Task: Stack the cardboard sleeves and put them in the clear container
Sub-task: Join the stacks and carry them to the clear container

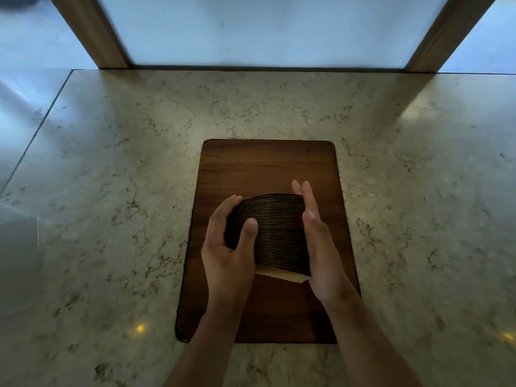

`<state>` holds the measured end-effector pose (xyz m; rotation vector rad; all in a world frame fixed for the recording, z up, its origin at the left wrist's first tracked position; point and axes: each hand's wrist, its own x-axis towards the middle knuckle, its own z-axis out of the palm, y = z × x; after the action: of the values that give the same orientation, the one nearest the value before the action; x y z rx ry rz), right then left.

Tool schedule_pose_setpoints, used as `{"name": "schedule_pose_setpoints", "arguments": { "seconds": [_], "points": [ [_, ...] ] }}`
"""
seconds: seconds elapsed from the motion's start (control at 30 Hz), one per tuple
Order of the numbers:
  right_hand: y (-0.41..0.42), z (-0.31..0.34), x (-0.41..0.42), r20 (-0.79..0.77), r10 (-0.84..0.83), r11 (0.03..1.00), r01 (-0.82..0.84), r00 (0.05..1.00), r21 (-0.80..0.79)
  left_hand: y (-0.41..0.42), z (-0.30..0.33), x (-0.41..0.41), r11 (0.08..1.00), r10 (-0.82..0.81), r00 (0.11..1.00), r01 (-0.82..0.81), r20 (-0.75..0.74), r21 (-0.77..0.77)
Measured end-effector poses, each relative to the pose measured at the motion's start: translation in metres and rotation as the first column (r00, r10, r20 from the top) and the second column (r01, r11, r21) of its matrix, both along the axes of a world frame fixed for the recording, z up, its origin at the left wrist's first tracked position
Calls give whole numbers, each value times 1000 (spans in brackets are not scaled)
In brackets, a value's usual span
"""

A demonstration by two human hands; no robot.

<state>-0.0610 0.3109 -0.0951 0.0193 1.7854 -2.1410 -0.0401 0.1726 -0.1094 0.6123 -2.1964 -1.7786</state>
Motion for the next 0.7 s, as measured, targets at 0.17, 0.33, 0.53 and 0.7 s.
{"name": "schedule_pose_setpoints", "arguments": {
  "seconds": [0.17,0.33,0.53,0.7],
  "points": [
    [5,-2,-2,6,69,998,-69,998,-9,3,0,-2,1000,20,1000,-20,4,4],
    [23,20,-16,-125,373,775,-235,919,586,4,0,-3,998,50,999,-51,-21,-24],
    [25,43,-29,-20,782,186,-202,623,961,4,1,-4,996,57,998,-57,-2,-71],
    [26,40,-34,-53,802,91,-34,595,995,4,2,-6,995,34,999,-34,5,-91]
  ]
}}
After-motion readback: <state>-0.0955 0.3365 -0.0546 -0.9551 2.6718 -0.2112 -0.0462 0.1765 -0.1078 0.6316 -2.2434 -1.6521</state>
